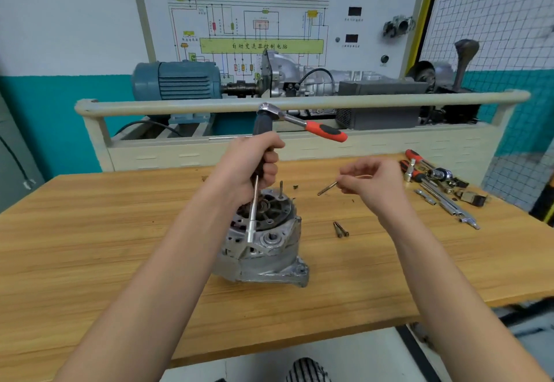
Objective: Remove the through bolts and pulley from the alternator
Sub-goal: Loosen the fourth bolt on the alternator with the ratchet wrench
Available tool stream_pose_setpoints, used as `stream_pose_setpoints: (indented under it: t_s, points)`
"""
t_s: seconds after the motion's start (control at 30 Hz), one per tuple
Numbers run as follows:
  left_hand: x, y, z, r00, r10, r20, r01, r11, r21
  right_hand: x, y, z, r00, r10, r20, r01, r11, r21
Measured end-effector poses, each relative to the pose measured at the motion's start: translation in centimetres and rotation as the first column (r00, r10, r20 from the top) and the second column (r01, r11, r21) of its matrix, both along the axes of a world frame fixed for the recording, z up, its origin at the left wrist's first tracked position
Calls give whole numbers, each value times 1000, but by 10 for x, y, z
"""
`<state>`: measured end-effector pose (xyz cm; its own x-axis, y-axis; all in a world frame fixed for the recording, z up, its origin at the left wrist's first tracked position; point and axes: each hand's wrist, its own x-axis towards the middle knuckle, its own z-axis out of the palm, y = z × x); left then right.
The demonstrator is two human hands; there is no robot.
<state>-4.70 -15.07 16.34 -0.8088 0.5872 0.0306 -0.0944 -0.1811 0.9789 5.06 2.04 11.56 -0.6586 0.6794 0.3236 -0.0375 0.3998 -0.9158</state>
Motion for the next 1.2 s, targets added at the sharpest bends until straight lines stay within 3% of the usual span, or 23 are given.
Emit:
stream_pose_setpoints:
  t_s: [0.13, 0.33, 0.67, 1.0, 1.1, 1.2]
  points:
    - [-6, 32, -3, 995, -63, 83, 65, 998, -19, -14, 41, -49, 981, -118, 155, 138, 983, -124]
    - [-26, 52, -19, 953, -127, 275, 133, 991, -4, -43, 79, -113, 923, -268, 275, 318, 935, -158]
    - [-40, 49, -29, 912, -221, 345, 201, 975, 92, -50, 81, -136, 895, -197, 400, 202, 979, 30]
    - [-33, 34, -21, 897, -273, 348, 214, 956, 199, -43, 64, -113, 926, -166, 339, 186, 982, -28]
    - [-29, 20, -15, 925, -248, 289, 190, 958, 214, -41, 40, -87, 976, -100, 196, 109, 993, -37]
    - [-25, 4, -10, 956, -188, 227, 140, 968, 210, -36, 7, -54, 996, 80, -26, -80, 997, 0]
